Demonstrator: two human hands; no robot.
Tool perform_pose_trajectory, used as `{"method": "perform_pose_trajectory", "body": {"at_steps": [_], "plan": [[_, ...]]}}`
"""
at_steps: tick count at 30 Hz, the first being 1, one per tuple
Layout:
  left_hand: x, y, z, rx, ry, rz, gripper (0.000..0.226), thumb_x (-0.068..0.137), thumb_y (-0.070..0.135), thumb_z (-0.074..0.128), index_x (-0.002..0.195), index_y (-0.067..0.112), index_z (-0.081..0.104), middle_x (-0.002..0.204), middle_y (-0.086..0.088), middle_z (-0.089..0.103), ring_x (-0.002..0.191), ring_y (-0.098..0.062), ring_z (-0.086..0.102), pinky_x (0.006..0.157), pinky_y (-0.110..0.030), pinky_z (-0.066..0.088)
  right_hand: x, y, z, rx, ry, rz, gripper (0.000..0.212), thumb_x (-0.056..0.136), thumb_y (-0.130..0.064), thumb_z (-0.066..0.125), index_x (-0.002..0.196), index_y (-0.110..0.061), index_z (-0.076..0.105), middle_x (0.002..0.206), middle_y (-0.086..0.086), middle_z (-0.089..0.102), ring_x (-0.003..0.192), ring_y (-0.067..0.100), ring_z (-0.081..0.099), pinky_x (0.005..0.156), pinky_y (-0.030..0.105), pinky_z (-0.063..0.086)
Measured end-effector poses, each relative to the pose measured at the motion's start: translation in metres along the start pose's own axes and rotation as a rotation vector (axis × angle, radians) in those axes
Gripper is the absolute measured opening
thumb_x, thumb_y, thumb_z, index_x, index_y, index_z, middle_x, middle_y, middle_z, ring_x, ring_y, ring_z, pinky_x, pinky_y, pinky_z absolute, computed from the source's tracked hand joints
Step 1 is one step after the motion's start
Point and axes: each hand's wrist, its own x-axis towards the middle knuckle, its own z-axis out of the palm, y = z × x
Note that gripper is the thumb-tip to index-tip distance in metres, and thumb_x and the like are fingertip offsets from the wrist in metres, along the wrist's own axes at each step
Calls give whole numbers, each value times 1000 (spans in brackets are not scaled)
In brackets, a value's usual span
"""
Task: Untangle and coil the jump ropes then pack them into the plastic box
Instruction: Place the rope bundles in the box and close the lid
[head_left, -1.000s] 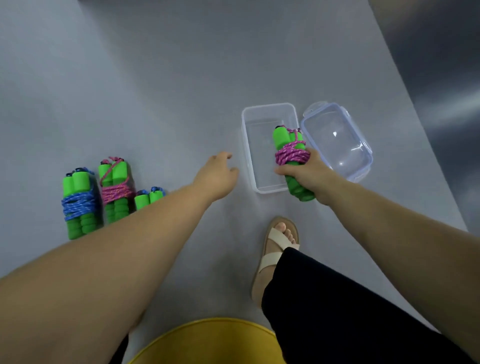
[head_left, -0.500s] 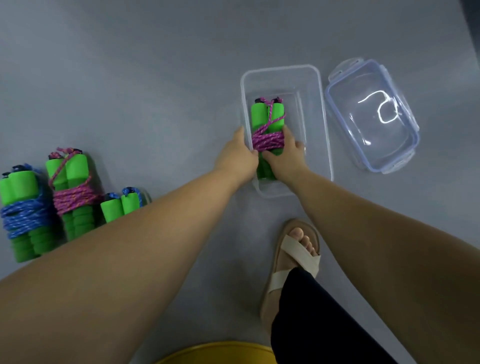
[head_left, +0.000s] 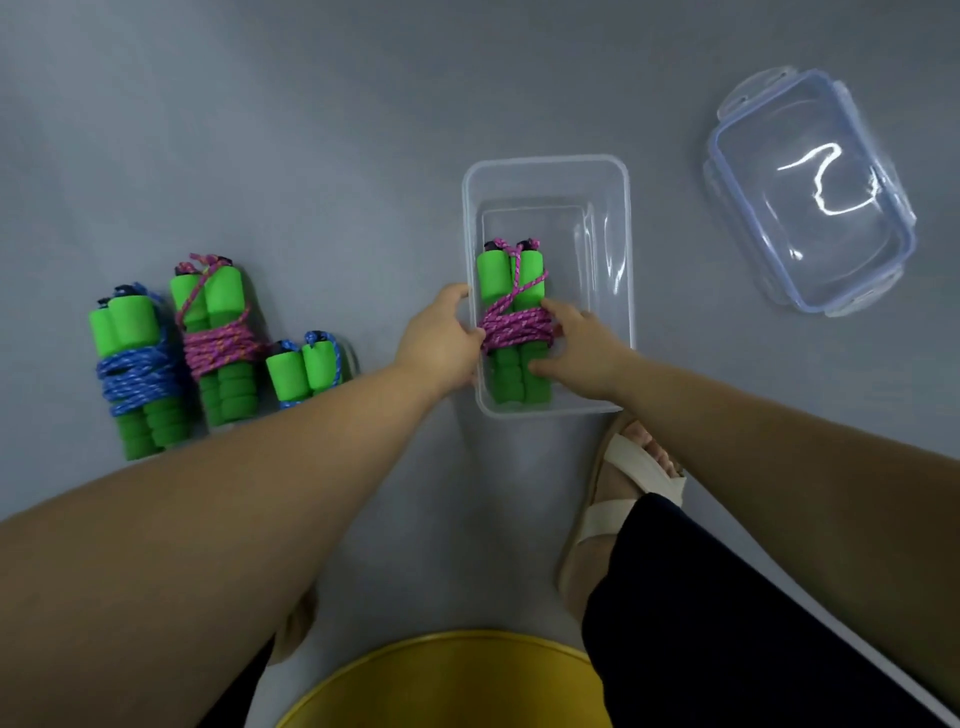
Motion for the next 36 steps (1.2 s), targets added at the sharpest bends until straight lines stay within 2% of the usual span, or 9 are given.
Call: {"method": "perform_pose_trajectory", "body": {"at_steps": [3, 7, 11, 15, 18, 21, 27, 31, 36], "plan": [[-4, -2, -5, -69, -34, -36, 49, 93, 6, 52, 139, 16, 39, 80, -10, 55, 74, -27, 59, 79, -48, 56, 3, -8, 6, -100, -24, 20, 85, 80, -26, 70, 147, -17, 18, 138, 18, 36, 123, 35, 44, 106, 41, 37], [-13, -13, -13, -3, -43, -36, 45, 95, 21, 51, 138, 14, 41, 114, -19, 60, 103, -34, 61, 92, -43, 50, 2, -24, 14, -203, 170, 87, 73, 82, -29, 61, 143, -13, 23, 137, 17, 37, 125, 35, 36, 105, 41, 30], [-31, -48, -33, 213, 306, -7, 28, 90, 15, 47, 115, 14, 61, 116, -13, 60, 107, -30, 55, 90, -32, 41, -22, -63, 25, -155, 587, -331, 46, 78, -7, 53, 124, -6, 49, 123, 15, 47, 112, 30, 42, 102, 31, 32], [-47, -87, -57, 218, 590, -172, 37, 86, 9, 49, 123, 9, 51, 129, -17, 45, 117, -35, 44, 96, -39, 32, -22, -94, 71, 98, 226, -473, 28, 81, -4, 49, 107, -7, 59, 96, 6, 56, 85, 24, 57, 87, 24, 44], [-46, -114, -72, 39, 453, -372, 51, 87, 7, 45, 138, 10, 37, 138, -17, 39, 122, -37, 43, 101, -40, 35, -9, -116, 115, 277, -165, -103, 46, 87, -9, 55, 131, -8, 43, 110, 6, 53, 82, 19, 55, 80, 37, 53], [-37, -123, -79, -163, 328, -456, 47, 86, 4, 43, 133, 6, 43, 130, -19, 50, 115, -37, 50, 97, -40, 43, 16, -126, 139, 320, -204, 51, 75, 84, -17, 65, 145, -6, 23, 115, 10, 47, 92, 19, 50, 69, 28, 45], [-39, -111, -98, -464, 103, -445, 12, 88, 10, 52, 77, 16, 54, 76, -4, 54, 68, -16, 50, 68, -29, 44, 16, -129, 152, 502, -244, -7, 36, 76, -2, 70, 112, -4, 61, 105, 13, 67, 82, 18, 63, 61, 22, 50], [-44, -85, -120, -514, -38, -235, 17, 87, 15, 61, 102, 21, 60, 93, 1, 64, 83, -16, 59, 72, -30, 51, -5, -134, 102, 574, -110, -70, 49, 75, -12, 75, 118, -7, 53, 106, 13, 66, 91, 22, 66, 65, 27, 53], [-43, -9, -124, -439, -177, 119, 40, 78, 2, 70, 112, 18, 58, 108, -5, 66, 95, -19, 64, 82, -35, 55, -49, -114, -3, 851, -145, -181, 31, 87, 3, 43, 108, -14, 57, 100, 2, 63, 85, 12, 59, 69, 25, 53]]}}
